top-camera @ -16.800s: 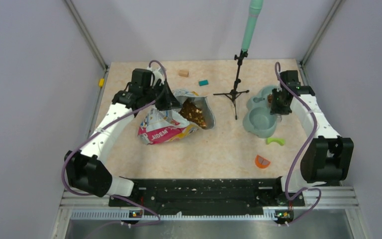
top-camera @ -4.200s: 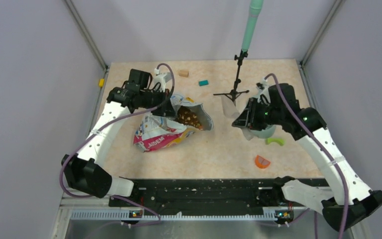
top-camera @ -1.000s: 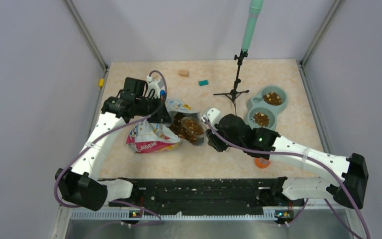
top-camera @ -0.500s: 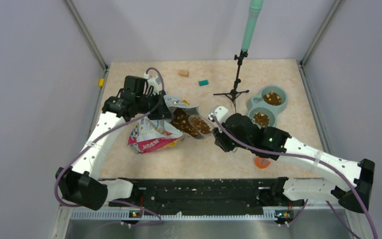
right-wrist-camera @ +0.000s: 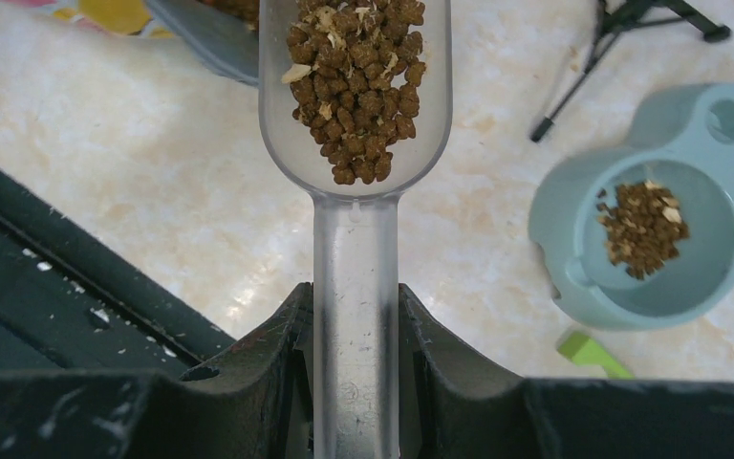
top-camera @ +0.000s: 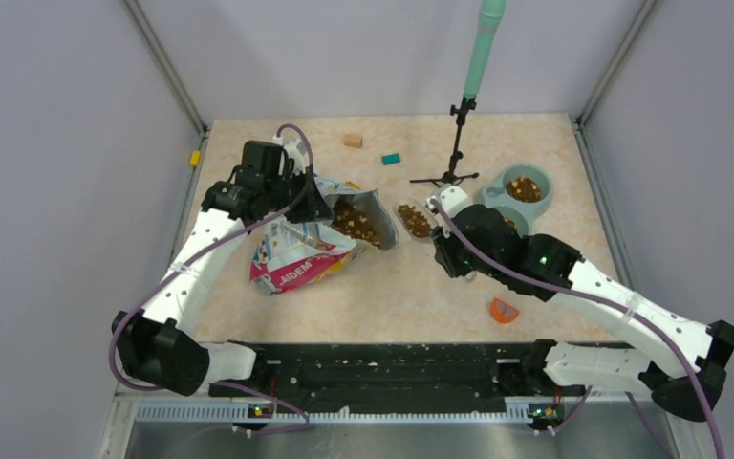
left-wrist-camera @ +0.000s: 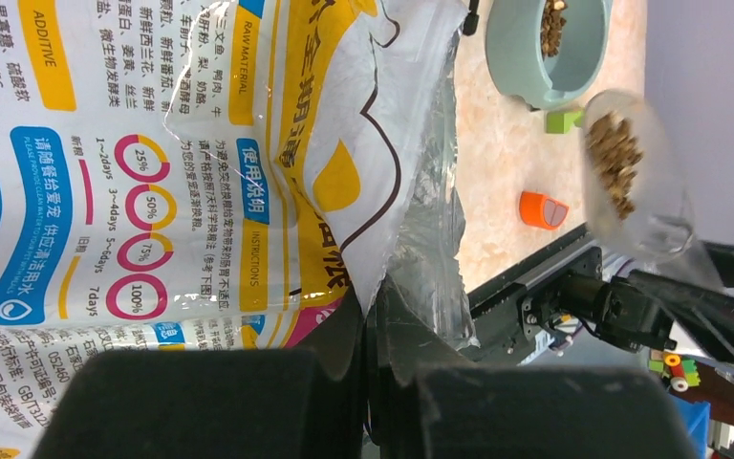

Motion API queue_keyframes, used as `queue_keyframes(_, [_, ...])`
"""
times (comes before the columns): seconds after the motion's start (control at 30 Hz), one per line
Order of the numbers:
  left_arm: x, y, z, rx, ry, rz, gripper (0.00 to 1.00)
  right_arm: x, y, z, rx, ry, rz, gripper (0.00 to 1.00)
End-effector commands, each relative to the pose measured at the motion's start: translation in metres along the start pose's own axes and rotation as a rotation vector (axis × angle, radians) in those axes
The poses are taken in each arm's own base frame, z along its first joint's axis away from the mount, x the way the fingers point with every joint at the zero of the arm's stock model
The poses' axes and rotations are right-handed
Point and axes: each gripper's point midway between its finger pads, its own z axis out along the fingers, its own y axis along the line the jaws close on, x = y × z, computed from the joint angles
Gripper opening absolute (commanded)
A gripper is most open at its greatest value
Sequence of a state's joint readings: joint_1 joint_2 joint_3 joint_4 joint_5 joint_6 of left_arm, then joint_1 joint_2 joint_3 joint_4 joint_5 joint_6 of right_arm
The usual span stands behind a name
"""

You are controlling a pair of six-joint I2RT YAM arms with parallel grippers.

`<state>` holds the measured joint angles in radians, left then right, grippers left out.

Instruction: Serve the pet food

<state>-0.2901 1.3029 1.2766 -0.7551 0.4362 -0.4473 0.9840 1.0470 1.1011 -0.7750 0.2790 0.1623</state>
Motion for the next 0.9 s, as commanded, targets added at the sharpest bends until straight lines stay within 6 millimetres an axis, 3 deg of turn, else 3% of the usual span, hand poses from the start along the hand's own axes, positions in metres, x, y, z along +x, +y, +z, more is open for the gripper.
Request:
queue_keyframes(0.0, [-0.046, -0.001, -0.006, -0.017, -0.174, 0.047, 0.00, -0.017, -0.036, -0.024, 0.101, -0.072, 0.120, 0.00])
queue_keyframes(0.37, [-0.047, -0.001, -0.006, -0.004, -0.166, 0.051, 0.00, 0.021, -0.099, -0.027, 0.301, 0.031, 0.382, 0.00])
queue_keyframes(0.87, [-0.043, 0.005, -0.012, -0.016, -0.158, 0.059, 0.00, 0.086, -0.132, -0.009, 0.337, 0.253, 0.714, 0.00])
